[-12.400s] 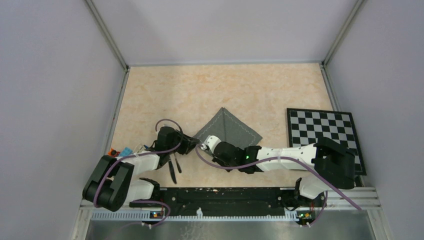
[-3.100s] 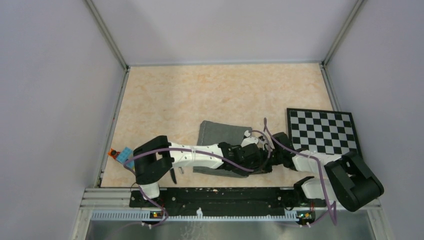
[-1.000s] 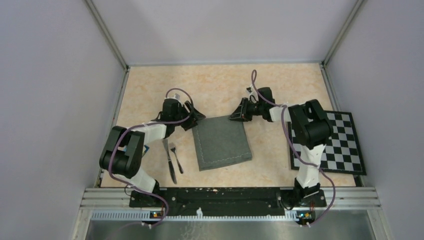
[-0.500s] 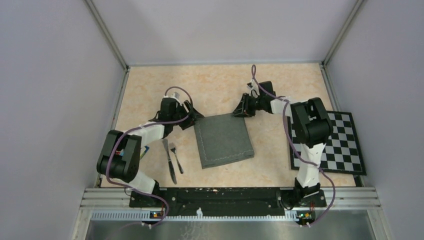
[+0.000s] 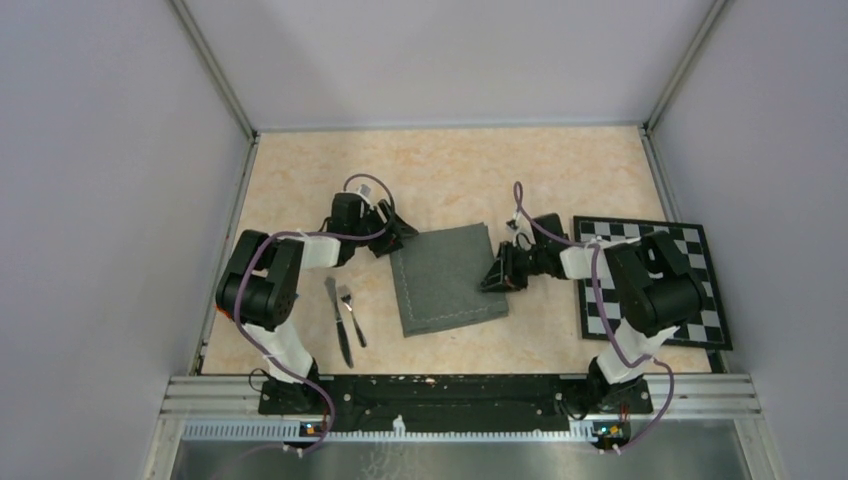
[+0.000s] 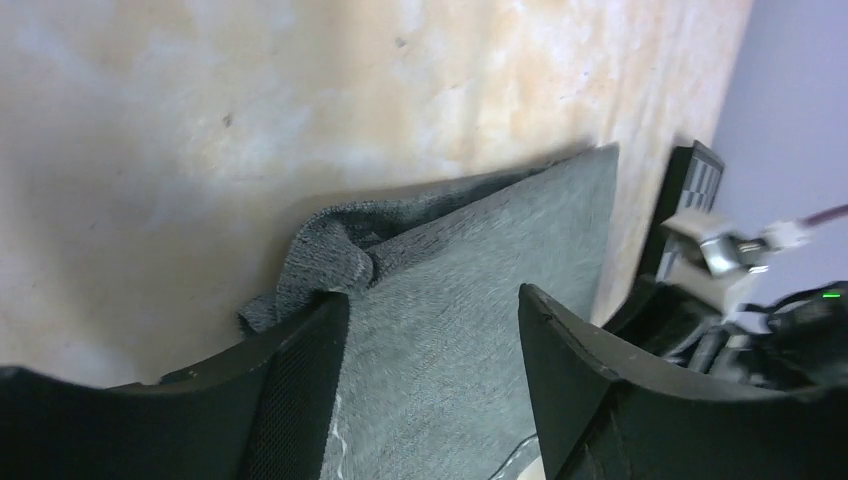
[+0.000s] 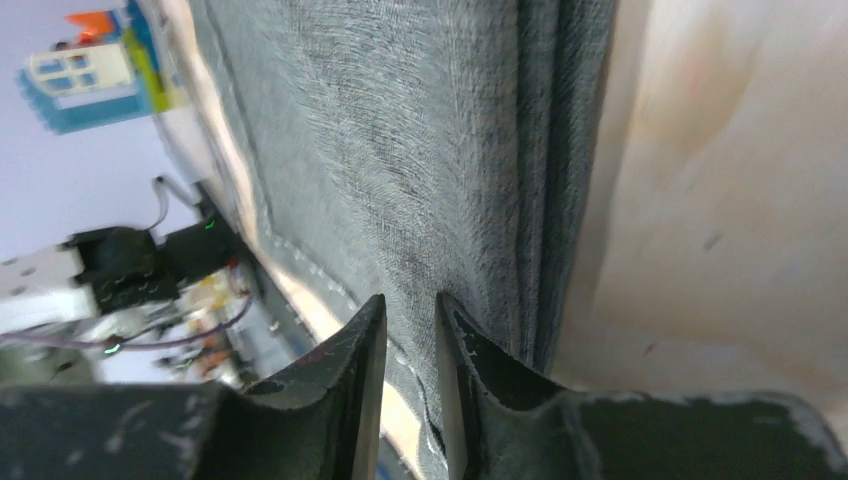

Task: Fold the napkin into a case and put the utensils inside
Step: Smooth out the lower triangle-folded napkin at the center of the board.

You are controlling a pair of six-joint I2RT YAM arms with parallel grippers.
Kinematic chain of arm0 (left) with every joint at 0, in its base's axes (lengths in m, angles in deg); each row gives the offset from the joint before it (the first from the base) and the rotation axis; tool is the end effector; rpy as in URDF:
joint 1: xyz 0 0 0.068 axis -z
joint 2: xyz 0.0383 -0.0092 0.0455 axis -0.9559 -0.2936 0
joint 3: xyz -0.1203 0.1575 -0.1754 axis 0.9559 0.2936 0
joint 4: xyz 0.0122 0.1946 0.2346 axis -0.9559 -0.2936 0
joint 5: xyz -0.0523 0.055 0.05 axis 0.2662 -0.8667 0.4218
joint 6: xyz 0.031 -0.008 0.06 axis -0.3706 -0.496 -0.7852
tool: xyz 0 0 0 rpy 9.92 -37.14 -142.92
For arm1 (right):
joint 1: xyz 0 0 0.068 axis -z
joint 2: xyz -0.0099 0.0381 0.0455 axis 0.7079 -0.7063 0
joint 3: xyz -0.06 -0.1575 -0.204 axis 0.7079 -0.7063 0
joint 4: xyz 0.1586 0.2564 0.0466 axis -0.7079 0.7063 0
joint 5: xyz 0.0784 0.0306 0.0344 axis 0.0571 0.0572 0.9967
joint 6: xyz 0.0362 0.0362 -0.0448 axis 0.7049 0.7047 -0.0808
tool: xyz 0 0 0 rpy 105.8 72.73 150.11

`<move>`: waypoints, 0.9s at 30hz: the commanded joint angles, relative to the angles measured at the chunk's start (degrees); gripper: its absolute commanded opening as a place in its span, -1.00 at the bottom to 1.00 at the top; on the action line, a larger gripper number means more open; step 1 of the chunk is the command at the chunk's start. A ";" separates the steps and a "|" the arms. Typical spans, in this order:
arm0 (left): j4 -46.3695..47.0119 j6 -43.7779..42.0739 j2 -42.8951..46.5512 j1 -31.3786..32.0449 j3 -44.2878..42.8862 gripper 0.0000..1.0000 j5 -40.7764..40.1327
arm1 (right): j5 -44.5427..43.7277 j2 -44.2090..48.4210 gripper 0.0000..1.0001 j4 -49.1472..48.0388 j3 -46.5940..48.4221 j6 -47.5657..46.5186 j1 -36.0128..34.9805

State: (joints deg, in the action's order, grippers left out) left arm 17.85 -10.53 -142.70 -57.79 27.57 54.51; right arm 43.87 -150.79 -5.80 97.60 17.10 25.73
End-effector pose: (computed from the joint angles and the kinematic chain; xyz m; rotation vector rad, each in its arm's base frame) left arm 0.3602 -0.1208 0.0900 -0.4538 2.3385 -1.0588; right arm 0.3061 0.1476 0.0701 -0.0300 2.5993 1.3218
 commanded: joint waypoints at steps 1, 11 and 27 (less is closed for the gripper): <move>0.56 -3.49 -2.65 0.06 -1.59 0.40 -3.63 | -2.31 3.62 -0.51 -0.64 -5.91 -2.83 0.30; -8.57 -7.67 7.27 0.48 -3.94 0.51 1.42 | -3.98 14.05 -0.48 8.91 -3.39 -5.05 -2.95; -18.12 -10.18 27.18 0.74 2.01 0.69 7.98 | -30.30 23.42 -0.38 18.21 -7.25 -7.34 1.15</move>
State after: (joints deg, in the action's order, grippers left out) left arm 3.03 -18.64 -120.87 -57.40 26.57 61.09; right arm 26.38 -130.97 4.84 85.18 13.71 26.24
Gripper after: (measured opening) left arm 0.842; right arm 0.299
